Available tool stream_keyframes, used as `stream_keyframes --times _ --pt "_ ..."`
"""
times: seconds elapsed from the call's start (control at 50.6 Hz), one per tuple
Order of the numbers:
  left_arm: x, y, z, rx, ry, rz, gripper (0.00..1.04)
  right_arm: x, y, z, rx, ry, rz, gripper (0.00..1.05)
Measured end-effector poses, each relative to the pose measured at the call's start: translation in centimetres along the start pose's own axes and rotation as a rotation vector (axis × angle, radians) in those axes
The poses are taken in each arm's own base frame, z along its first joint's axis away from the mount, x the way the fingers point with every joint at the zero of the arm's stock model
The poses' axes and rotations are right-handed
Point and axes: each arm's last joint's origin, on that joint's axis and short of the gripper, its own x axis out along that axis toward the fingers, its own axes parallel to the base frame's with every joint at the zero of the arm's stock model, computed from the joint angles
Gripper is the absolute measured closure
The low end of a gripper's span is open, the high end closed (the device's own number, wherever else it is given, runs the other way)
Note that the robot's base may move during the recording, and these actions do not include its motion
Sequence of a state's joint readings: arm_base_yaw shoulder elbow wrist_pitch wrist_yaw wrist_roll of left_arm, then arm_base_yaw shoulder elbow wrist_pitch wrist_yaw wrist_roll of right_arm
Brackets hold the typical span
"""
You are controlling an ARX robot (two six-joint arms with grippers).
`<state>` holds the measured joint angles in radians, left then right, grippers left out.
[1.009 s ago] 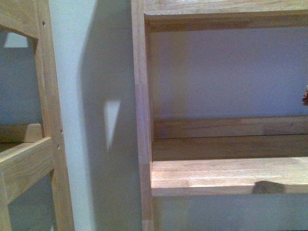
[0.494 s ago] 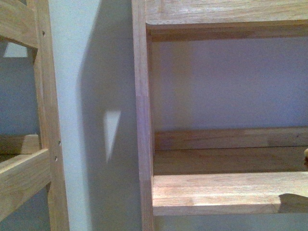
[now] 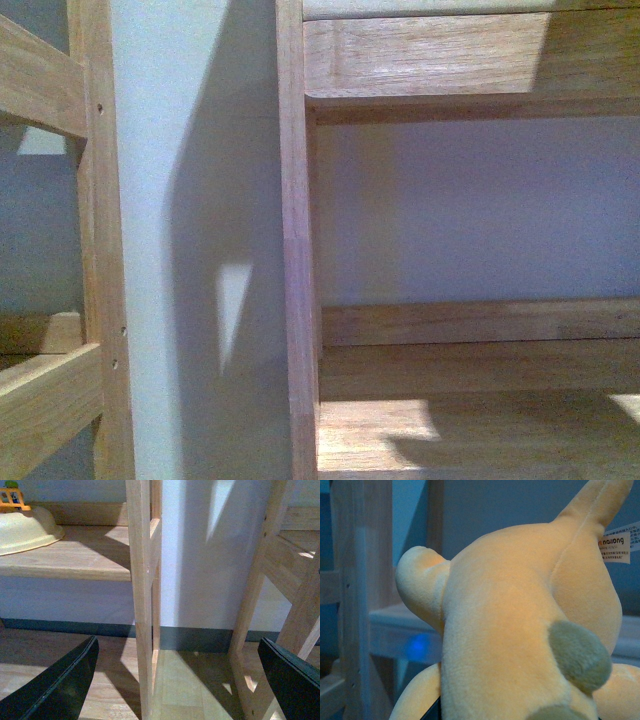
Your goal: Put away toys
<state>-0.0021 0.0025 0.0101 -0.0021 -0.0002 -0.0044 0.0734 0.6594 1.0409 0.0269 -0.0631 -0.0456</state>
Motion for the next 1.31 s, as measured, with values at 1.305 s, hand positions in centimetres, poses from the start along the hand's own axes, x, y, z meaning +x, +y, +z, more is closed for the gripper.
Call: stream_keyframes --times 1.305 --pt "0.0 0.0 0.0 0.0 0.0 0.0 0.06 25.4 1.8 0.5 0.21 0.227 0.112 0.85"
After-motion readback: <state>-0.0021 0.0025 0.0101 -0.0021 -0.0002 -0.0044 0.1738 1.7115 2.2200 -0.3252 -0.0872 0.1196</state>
